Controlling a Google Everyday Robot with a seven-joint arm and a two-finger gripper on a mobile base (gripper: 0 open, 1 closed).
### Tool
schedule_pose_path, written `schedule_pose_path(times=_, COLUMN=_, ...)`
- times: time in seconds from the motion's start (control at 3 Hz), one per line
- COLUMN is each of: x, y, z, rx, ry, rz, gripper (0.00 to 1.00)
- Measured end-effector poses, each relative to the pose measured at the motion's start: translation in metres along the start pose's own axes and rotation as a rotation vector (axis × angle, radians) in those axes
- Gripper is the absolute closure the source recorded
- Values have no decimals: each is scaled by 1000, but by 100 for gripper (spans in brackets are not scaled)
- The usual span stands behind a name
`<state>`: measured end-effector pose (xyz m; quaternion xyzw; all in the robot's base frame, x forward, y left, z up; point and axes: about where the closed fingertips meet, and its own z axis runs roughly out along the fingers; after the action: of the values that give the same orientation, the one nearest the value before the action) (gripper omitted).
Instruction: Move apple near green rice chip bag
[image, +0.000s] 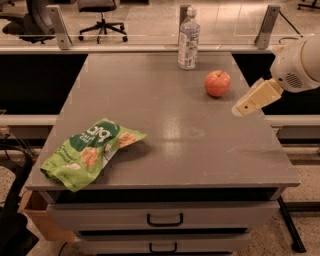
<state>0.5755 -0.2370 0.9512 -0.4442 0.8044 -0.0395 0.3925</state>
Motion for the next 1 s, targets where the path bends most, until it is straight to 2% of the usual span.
schedule_pose_path(times=0.33, x=-2, y=-9, z=43, rx=10, ry=-170, rz=162, gripper=0)
schedule_pose_path(times=0.67, x=-13, y=-29, z=72, rx=54, ry=-322, rz=262, gripper=0)
schedule_pose_path(times=1.0, x=-16, y=-48, z=96, rx=94, ry=-434, rz=335, gripper=0)
